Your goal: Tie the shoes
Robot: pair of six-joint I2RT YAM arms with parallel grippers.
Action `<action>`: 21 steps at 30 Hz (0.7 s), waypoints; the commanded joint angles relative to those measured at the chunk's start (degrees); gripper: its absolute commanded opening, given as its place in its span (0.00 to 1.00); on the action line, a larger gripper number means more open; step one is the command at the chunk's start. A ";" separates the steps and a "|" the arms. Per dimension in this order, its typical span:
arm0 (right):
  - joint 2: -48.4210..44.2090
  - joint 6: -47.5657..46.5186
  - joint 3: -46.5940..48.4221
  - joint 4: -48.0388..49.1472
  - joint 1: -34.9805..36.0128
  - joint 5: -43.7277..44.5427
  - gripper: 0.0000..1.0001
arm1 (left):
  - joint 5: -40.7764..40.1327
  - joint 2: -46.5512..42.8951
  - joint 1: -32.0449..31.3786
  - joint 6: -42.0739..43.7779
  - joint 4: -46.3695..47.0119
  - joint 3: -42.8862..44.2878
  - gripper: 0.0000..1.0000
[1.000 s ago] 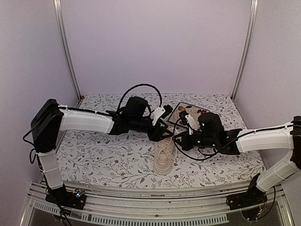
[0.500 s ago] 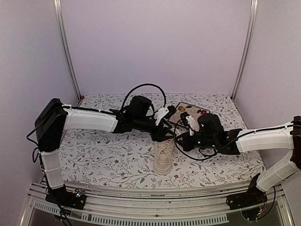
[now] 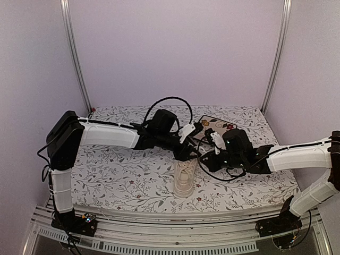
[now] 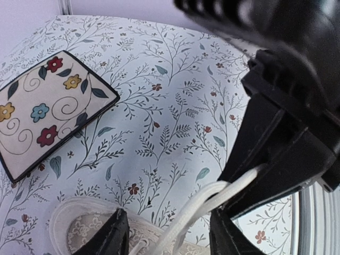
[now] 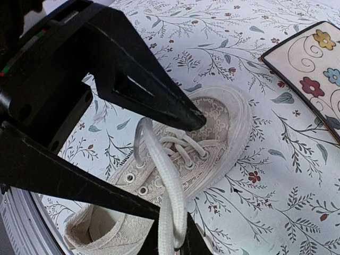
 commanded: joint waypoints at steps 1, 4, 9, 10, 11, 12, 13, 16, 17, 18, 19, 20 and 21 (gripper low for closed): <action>-0.22 -0.60 1.80 -0.32 -0.36 -1.20 0.11 | 0.41 2.09 -1.28 1.24 -0.80 2.58 0.49; -0.27 -0.73 1.99 -0.45 -0.30 -1.81 0.11 | 0.34 2.91 -1.47 1.70 -1.85 3.64 0.42; -0.27 -1.01 2.46 -2.63 -0.50 0.92 0.11 | 0.78 1.52 -1.49 1.47 -1.87 3.03 0.08; -0.27 -0.44 2.46 -3.02 -1.01 2.00 0.12 | 0.70 0.88 -1.51 1.33 -1.87 2.23 0.03; -0.45 0.19 2.20 -3.04 -1.53 2.59 0.13 | 0.49 0.15 -1.49 0.99 -1.97 1.47 0.00; -0.68 0.58 1.59 -2.62 -2.00 2.78 0.14 | 0.31 -0.47 -1.42 0.62 -2.10 0.66 0.00; -1.06 1.10 0.91 -1.81 -2.47 2.73 0.17 | 0.13 -1.25 -1.37 0.21 -2.18 -0.31 0.00; -1.62 1.72 -0.52 0.96 -4.26 0.90 0.35 | -0.25 -2.39 -1.10 -2.02 -2.43 -2.06 0.00; -1.40 1.83 -0.62 1.36 -4.68 0.47 0.40 | 0.12 -2.41 -0.90 -3.23 -2.97 -1.86 0.00; -1.29 1.98 -0.52 1.63 -5.01 0.37 0.45 | 0.79 -2.35 -0.69 -4.32 -3.80 -1.50 0.00; -1.25 2.08 -0.51 1.92 -5.26 0.43 0.50 | 1.49 -2.41 -0.48 -5.43 -4.82 -0.94 0.00; -1.16 2.27 -0.55 2.06 -5.65 0.44 0.54 | 1.68 -2.24 -0.21 -6.26 -6.35 -0.34 0.00; -1.13 2.44 -0.80 2.31 -5.95 0.24 0.57 | 1.98 -1.95 -0.07 -7.03 -7.42 0.29 0.00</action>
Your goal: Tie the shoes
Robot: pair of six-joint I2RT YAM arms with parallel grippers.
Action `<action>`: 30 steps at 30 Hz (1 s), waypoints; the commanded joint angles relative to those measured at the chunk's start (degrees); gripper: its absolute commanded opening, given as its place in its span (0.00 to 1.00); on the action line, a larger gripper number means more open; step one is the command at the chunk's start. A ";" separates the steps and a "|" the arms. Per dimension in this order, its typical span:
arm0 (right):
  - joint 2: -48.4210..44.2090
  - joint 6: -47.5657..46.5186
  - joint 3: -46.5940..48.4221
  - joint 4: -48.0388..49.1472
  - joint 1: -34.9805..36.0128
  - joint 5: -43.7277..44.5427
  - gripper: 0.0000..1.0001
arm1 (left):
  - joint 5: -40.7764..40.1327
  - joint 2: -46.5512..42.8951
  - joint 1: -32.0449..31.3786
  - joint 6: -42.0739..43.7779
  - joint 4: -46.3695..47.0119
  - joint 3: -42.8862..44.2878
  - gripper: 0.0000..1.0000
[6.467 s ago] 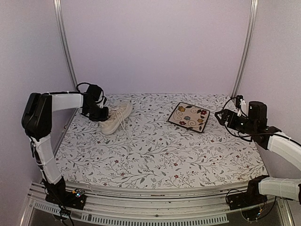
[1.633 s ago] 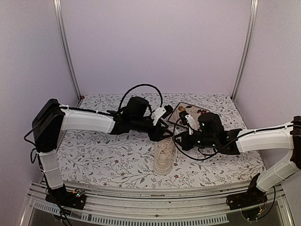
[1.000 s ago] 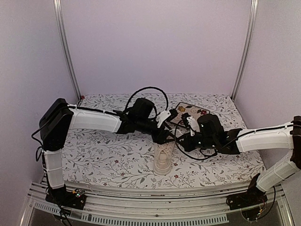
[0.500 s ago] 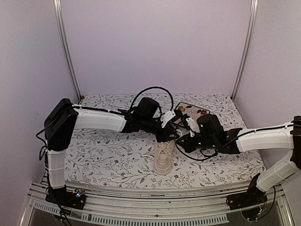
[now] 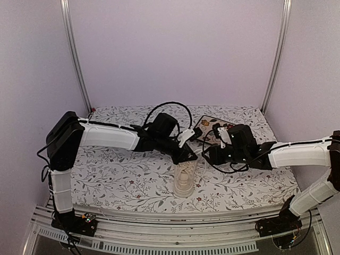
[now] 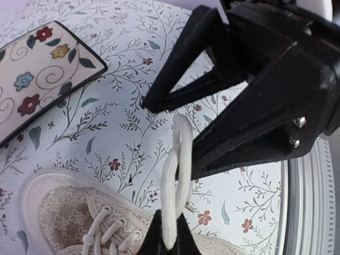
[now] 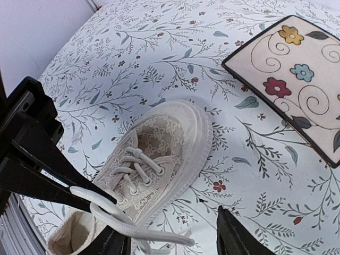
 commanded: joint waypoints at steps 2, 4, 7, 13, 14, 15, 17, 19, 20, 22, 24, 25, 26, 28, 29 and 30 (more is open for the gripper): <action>-1.10 1.16 -1.86 3.86 -2.00 -1.47 0.62 | 1.96 -1.28 1.25 -5.53 -6.06 2.43 0.00; -1.33 2.20 -3.83 5.51 -2.94 -3.03 0.66 | 2.82 -0.88 1.95 -6.23 -7.72 3.27 0.00; -2.63 4.51 -7.12 8.16 -4.00 -5.29 0.72 | 4.73 0.09 3.53 -7.22 -10.48 4.64 0.00; -4.24 8.56 -11.84 11.07 -4.27 -9.50 0.79 | 10.63 0.93 7.30 -12.06 -10.05 3.35 0.00; -4.26 9.14 -12.52 12.16 -4.18 -10.71 0.79 | 11.54 0.94 7.84 -12.41 -9.42 2.99 0.00; -4.16 9.58 -13.23 13.45 -3.89 -11.58 0.79 | 11.99 0.91 8.02 -12.40 -9.20 2.83 0.00; -3.80 10.62 -13.85 15.22 -2.88 -12.21 0.75 | 11.78 0.97 8.12 -11.94 -9.56 3.04 0.00; -2.53 11.10 -13.32 15.98 -1.82 -12.14 0.69 | 12.10 0.90 8.24 -11.66 -9.66 3.07 0.00; -1.53 11.32 -12.50 16.38 -1.38 -12.15 0.67 | 12.28 0.81 8.30 -11.64 -9.66 3.00 0.00; 0.56 11.84 -11.31 17.50 -0.74 -12.18 0.63 | 12.58 0.87 8.41 -11.52 -9.57 2.98 0.00; 2.69 12.71 -10.37 19.04 -0.43 -12.00 0.58 | 13.22 1.14 8.34 -11.51 -9.43 2.97 0.00; 3.75 13.08 -9.86 19.71 -0.37 -12.03 0.56 | 13.60 1.14 8.36 -11.51 -9.32 2.98 0.00; 4.67 13.26 -9.35 20.21 -0.26 -11.82 0.53 | 13.88 1.15 8.36 -11.42 -9.31 2.98 0.00; 6.20 13.41 -8.04 20.92 -0.26 -11.80 0.49 | 14.13 1.15 8.35 -11.30 -9.34 2.98 0.00; 6.82 13.22 -7.54 21.13 -0.17 -11.78 0.47 | 14.19 1.14 8.39 -11.18 -9.33 3.00 0.00; 7.25 13.00 -7.00 21.29 -0.18 -11.45 0.46 | 14.15 1.14 8.38 -11.09 -9.41 3.04 0.00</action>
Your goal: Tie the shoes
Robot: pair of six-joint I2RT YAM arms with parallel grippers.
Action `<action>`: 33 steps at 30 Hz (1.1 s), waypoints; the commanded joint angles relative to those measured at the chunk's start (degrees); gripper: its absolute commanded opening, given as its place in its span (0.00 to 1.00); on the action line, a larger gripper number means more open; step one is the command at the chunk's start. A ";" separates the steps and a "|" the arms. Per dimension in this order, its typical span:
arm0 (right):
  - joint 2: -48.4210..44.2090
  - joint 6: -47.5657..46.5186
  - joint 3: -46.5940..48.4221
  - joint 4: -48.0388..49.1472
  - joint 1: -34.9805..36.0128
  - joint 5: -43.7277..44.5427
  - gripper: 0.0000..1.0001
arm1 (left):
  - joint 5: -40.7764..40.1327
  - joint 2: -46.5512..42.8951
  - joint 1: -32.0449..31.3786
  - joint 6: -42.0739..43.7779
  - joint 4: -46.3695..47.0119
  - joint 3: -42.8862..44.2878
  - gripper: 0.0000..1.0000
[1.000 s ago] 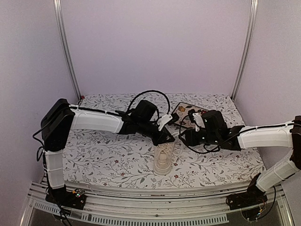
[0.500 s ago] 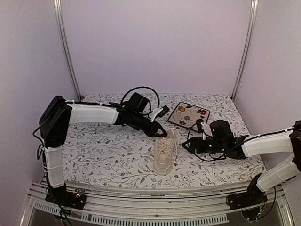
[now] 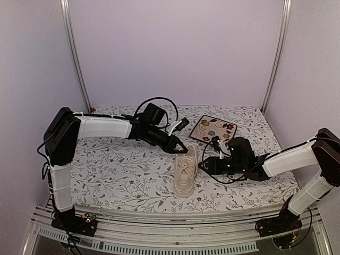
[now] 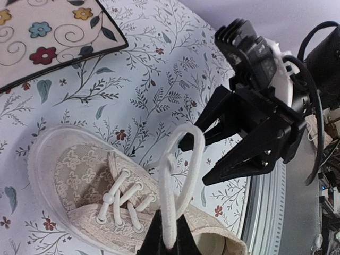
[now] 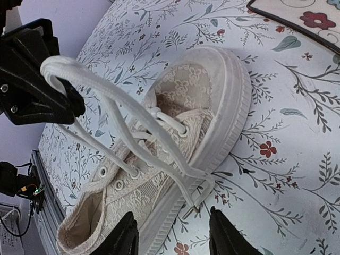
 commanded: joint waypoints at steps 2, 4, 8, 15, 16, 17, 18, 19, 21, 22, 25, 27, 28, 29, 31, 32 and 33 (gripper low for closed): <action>2.32 0.27 3.68 4.02 0.29 0.80 0.44 | 1.67 1.06 0.08 0.28 0.08 -0.32 0.00; 2.65 -0.66 4.46 4.05 0.28 1.11 0.42 | 1.75 1.29 0.15 0.28 -0.04 -0.18 0.00; 3.51 -2.51 6.24 3.91 0.32 0.34 0.38 | 2.02 1.69 0.07 0.25 -0.24 0.26 0.00; 5.28 -3.87 7.81 3.89 0.29 0.99 0.37 | 2.27 1.92 0.12 0.36 -0.51 0.54 0.00; 5.52 -4.04 7.98 3.86 0.33 1.16 0.37 | 2.36 1.95 0.10 0.34 -0.54 0.57 0.00; 5.76 -4.33 8.18 3.82 0.29 1.46 0.37 | 2.48 2.00 0.07 0.39 -0.54 0.62 0.00; 6.00 -4.51 8.27 3.79 0.32 1.89 0.37 | 2.56 1.96 0.09 0.31 -0.59 0.66 0.00; 6.23 -4.81 8.47 3.74 0.34 2.23 0.37 | 2.55 1.96 0.15 0.43 -0.62 0.73 0.00; 6.90 -5.55 9.09 3.61 0.29 2.74 0.38 | 2.70 1.96 0.12 0.45 -0.71 0.75 0.00; 7.23 -6.07 9.46 3.60 0.31 2.90 0.38 | 2.84 1.92 0.15 0.52 -0.67 0.76 0.00; 9.11 -7.66 10.97 2.96 0.31 3.01 0.38 | 3.07 1.96 0.16 0.48 -0.79 0.89 0.00; 10.19 -8.41 11.87 2.72 0.29 3.13 0.38 | 3.07 1.96 0.14 0.51 -0.76 0.93 0.00; 10.76 -8.71 12.16 2.84 0.35 3.17 0.38 | 3.07 1.96 0.16 0.53 -0.80 1.01 0.00; 11.25 -8.97 12.36 2.70 0.29 3.13 0.37 | 3.03 1.94 0.20 0.54 -0.87 1.00 0.00; 11.97 -9.23 12.67 2.21 0.29 2.94 0.33 | 2.80 1.81 0.16 0.48 -0.84 1.04 0.00; 12.02 -9.21 12.49 2.00 0.33 2.80 0.32 | 2.55 1.72 0.21 0.43 -0.80 1.03 0.00; 11.79 -9.26 11.97 1.83 0.31 2.54 0.31 | 2.33 1.64 0.23 0.30 -0.71 0.94 0.00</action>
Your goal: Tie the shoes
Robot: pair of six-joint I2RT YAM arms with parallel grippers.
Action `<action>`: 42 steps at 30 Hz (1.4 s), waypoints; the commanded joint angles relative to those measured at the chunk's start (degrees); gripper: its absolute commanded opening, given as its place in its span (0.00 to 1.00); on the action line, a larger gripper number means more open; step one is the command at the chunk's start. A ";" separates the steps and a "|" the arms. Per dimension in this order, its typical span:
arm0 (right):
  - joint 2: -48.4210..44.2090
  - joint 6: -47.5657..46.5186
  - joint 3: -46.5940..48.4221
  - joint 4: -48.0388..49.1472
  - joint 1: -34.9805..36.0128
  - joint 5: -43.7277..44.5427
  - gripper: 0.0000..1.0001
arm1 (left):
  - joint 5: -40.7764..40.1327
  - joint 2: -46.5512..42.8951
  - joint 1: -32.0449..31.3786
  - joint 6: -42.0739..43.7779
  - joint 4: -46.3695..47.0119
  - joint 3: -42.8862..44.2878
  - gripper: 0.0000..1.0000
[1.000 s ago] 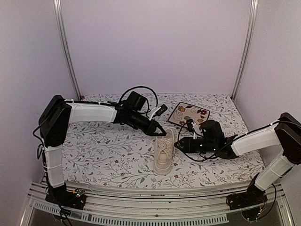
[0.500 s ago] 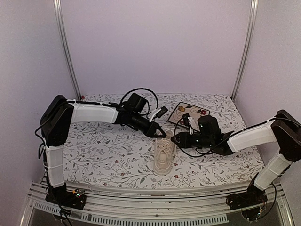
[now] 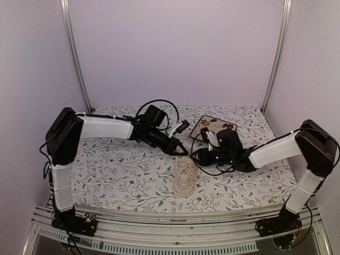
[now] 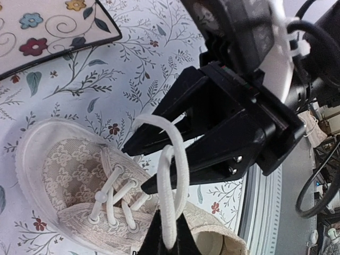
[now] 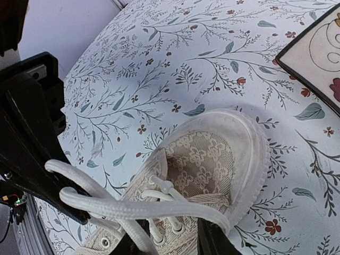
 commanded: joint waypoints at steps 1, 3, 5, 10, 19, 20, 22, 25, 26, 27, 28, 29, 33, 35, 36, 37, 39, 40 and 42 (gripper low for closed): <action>0.37 -1.18 -0.21 -0.76 0.22 0.18 0.29 | -0.12 0.28 0.25 0.14 -0.39 0.83 0.00; -1.08 -0.55 -2.12 -0.85 0.24 0.04 0.27 | -0.38 0.13 0.30 -0.23 -0.01 0.65 0.00; -2.80 0.33 -4.28 -0.66 0.22 -0.35 0.24 | -0.51 0.00 0.41 -0.56 0.37 0.54 0.00; -6.85 0.76 -7.18 -1.94 0.24 -4.53 0.03 | -0.34 -0.09 0.58 -1.38 1.36 0.45 0.00; -18.04 0.85 -5.90 -8.75 0.30 -11.75 0.03 | -1.00 0.11 0.52 -2.96 3.33 0.57 0.00; -17.99 1.29 -5.41 -8.78 0.23 -12.15 0.03 | -0.92 0.11 0.53 -3.06 3.48 0.68 0.00; -16.58 2.39 -4.10 -8.78 0.22 -12.46 0.02 | -0.96 0.37 0.35 -3.21 3.52 1.03 0.00; -13.56 4.22 -2.25 -7.70 0.23 -11.72 0.02 | -1.25 0.74 0.14 -3.34 3.51 1.31 0.00; -12.63 4.74 -1.90 -6.83 0.26 -11.46 0.02 | -1.49 0.74 0.06 -3.35 3.40 1.26 0.00; -11.82 5.64 -1.69 -5.59 0.22 -11.44 0.02 | -1.84 0.70 0.05 -3.31 3.17 1.20 0.01; -11.18 6.42 -1.58 -4.40 0.24 -11.39 0.02 | -2.59 0.51 0.07 -3.16 2.77 1.16 0.07; -10.57 7.49 -1.55 -3.07 0.29 -11.33 0.02 | -3.91 0.19 0.16 -2.83 1.99 1.03 0.17; -9.24 8.98 -1.81 -0.71 0.33 -10.52 0.02 | -7.53 -3.16 0.74 -3.28 3.94 -3.40 0.42; -9.23 9.06 -1.98 -0.35 0.28 -10.41 0.02 | -7.18 -5.71 1.04 -4.82 6.99 -6.79 0.51; -9.35 9.05 -2.13 -0.32 0.28 -10.41 0.02 | -6.78 -6.37 1.14 -5.63 7.99 -8.07 0.53; -9.51 8.91 -2.23 -0.41 0.37 -10.34 0.02 | -6.35 -6.68 1.18 -6.37 8.46 -8.90 0.55; -9.96 8.67 -2.57 -0.50 0.25 -10.04 0.02 | -6.04 -6.97 1.19 -7.65 9.15 -10.34 0.55; -10.41 8.62 -2.78 -0.50 0.28 -9.87 0.02 | -6.25 -7.29 1.19 -8.28 9.90 -11.27 0.54; -10.97 8.54 -3.28 -0.49 0.31 -9.53 0.02 | -6.52 -7.87 1.27 -9.26 11.55 -12.88 0.51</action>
